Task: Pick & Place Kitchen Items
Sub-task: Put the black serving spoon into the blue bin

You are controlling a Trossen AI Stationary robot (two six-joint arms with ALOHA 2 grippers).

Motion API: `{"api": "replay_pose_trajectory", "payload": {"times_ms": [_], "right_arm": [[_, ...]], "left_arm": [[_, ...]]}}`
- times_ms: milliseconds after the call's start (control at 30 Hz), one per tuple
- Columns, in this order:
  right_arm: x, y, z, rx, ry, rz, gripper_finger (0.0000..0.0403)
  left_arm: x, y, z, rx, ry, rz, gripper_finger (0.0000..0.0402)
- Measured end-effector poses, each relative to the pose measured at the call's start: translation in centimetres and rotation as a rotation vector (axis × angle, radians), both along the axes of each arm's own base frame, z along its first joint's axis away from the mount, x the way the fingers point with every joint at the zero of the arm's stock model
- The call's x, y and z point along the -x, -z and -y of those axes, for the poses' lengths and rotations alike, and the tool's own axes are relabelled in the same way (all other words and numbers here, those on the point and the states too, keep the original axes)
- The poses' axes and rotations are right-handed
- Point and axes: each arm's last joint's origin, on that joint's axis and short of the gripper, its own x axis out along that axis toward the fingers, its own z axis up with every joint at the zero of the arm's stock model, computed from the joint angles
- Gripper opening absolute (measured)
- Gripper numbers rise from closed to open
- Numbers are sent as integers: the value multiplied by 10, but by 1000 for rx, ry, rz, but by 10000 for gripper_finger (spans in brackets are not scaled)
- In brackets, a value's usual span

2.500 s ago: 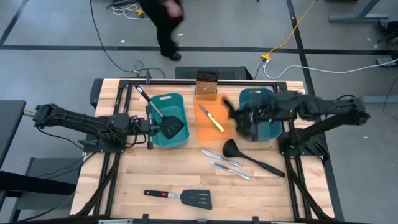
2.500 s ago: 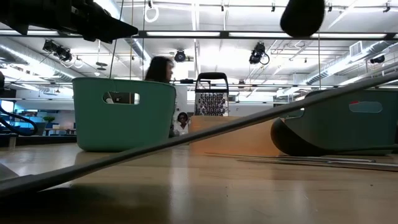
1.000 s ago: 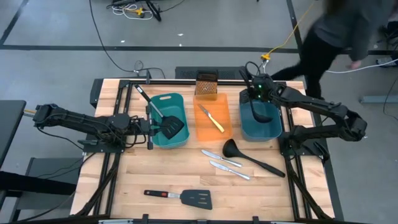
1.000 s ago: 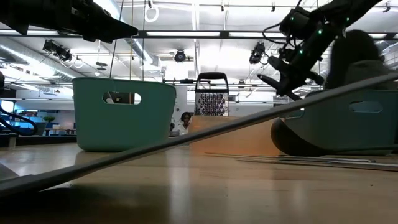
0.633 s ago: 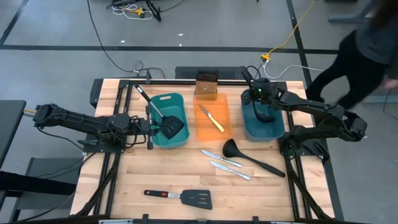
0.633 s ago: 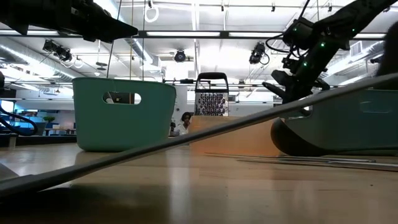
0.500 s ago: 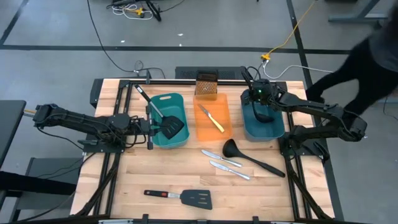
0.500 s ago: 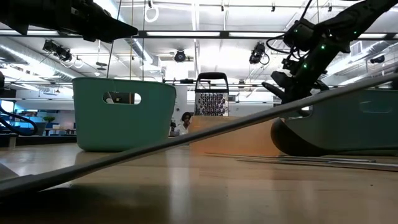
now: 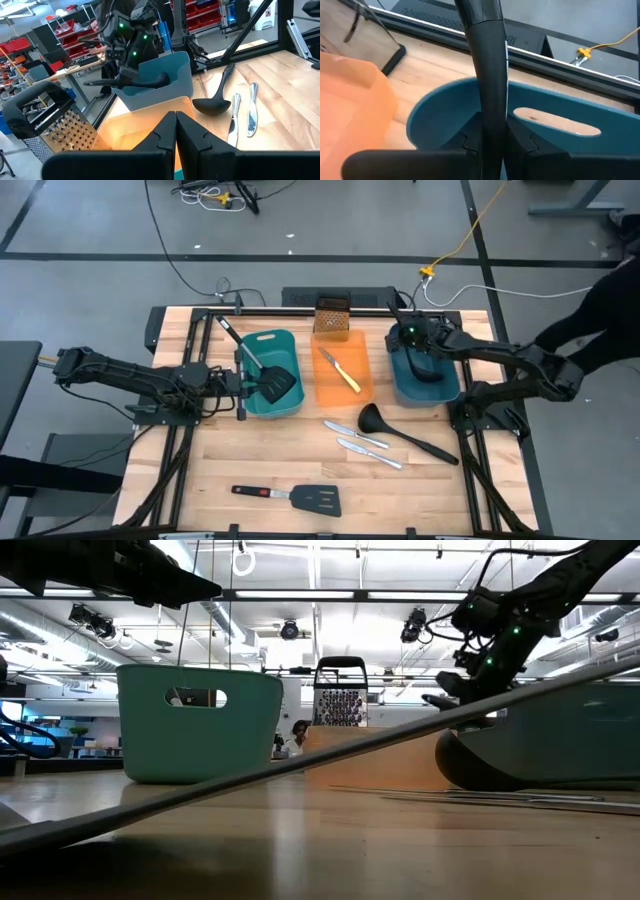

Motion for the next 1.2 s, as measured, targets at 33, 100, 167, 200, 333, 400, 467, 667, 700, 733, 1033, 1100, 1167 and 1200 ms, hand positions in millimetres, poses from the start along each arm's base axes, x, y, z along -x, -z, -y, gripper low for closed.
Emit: {"api": "replay_pose_trajectory", "payload": {"times_ms": [33,100,167,200,333,400,467,667,700,733,1033,1100,1167,1200], "right_arm": [[-1,2,1,1,7,-2,49],[-3,5,3,-3,16,-7,55],[-5,7,4,-5,18,-5,62],[-6,8,5,-8,15,-4,65],[-6,8,4,-15,0,14,70],[-7,8,4,-21,-8,20,72],[-8,8,2,-25,-19,22,73],[-13,6,-2,-11,-56,37,75],[-14,6,-3,-15,-68,41,75],[-15,6,-4,-23,-80,46,75],[-10,11,-7,-71,-51,-1,109],[-9,12,-7,-78,-48,-11,126],[-9,12,-8,-83,-48,-16,144],[-9,12,-8,-84,-47,-18,152]], "left_arm": [[0,0,0,0,0,0,16],[0,0,0,0,0,0,16],[0,0,0,0,0,0,16],[0,0,0,0,0,0,16],[0,0,0,0,0,0,16],[0,0,0,-1,0,0,16],[0,0,0,-1,0,0,16],[0,0,0,-1,0,0,16],[0,0,0,-1,0,0,16],[0,0,0,-1,0,0,16],[0,0,0,0,0,0,16],[0,0,0,0,0,0,16],[0,0,0,1,0,0,16],[0,0,0,1,0,0,16]]}}
